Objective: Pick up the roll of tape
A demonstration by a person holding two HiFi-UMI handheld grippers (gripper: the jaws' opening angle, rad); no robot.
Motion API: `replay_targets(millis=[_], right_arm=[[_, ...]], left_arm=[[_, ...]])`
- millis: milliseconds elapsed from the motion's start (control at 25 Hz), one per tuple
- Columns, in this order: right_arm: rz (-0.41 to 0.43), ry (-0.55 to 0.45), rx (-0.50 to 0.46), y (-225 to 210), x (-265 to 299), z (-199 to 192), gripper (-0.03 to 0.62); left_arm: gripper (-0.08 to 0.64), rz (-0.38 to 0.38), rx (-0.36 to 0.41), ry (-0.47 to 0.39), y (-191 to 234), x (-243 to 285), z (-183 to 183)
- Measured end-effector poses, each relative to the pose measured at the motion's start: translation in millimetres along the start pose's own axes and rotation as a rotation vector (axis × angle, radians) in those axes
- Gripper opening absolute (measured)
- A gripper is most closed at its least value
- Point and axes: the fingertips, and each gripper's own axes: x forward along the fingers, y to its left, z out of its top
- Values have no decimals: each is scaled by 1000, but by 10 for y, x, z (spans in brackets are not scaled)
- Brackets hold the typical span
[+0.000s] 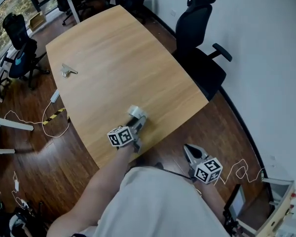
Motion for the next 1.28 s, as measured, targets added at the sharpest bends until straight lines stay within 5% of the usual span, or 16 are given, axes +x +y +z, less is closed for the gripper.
replay_targets(millis=[1280], right_arm=[[-103, 0, 16, 68, 250, -10, 6]], left_arm=[[100, -177, -213, -125, 71, 173, 384]])
